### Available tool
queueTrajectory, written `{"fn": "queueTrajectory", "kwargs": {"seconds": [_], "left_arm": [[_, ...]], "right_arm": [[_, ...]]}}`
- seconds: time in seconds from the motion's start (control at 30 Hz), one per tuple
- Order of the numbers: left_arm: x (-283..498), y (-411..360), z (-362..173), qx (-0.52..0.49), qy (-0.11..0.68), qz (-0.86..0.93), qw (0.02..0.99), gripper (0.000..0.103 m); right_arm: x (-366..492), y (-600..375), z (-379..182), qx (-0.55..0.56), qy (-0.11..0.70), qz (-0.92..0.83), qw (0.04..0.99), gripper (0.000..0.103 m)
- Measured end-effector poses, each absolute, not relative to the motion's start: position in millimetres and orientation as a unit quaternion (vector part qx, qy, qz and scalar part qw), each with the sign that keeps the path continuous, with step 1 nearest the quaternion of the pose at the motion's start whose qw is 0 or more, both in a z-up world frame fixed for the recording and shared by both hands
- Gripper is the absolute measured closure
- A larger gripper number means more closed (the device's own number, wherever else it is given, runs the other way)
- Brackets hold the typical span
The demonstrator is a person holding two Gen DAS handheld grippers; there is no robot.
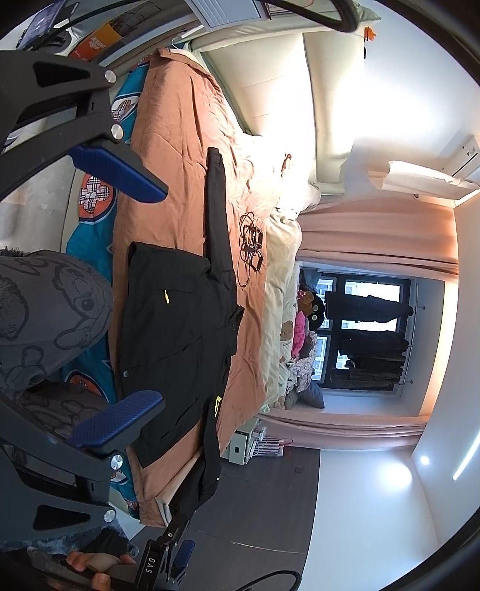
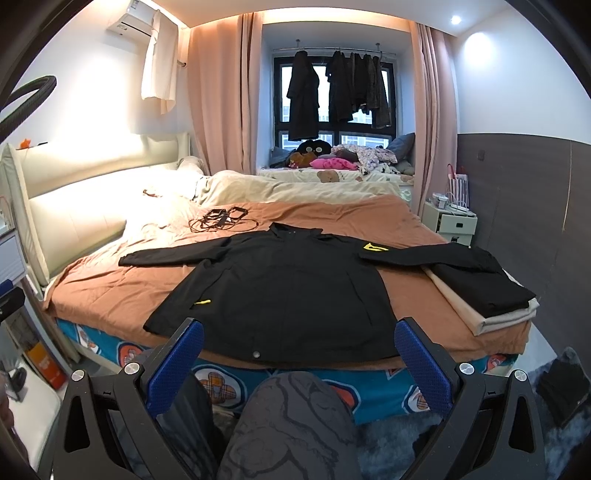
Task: Fold large clothes
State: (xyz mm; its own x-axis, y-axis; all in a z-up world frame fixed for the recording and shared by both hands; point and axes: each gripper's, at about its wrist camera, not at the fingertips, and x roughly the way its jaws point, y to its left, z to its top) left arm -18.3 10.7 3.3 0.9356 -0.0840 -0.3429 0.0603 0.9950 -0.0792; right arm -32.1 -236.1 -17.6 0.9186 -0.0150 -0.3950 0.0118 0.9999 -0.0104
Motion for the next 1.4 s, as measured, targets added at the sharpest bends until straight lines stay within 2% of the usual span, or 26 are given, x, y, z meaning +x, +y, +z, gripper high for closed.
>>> {"fn": "queueTrajectory", "kwargs": {"seconds": [0.37,0.67,1.1,1.4], "left_arm": [[-19.4,17.3,4.6,-0.038,0.176,-0.037,0.983,0.000],[17.5,28.3,7.5,-0.045,0.190,-0.020,0.981,0.000],[134.0,57.7,-2.0,-0.056,0.221,0.006,0.974,0.000],[223.3,89.9,-19.4,-0.070,0.251,0.025,0.965,0.001]], "right_arm": [[-36.1,-239.4,-12.7,0.000,0.201,-0.009,0.980,0.000],[-1.7,-247.1,-8.8,0.017,0.206,-0.001,0.978,0.000],[128.9,-229.6,-15.0,0.027,0.229,0.031,0.973,0.000],[231.1,-221.9,-32.6,0.052,0.256,0.043,0.964,0.012]]}}
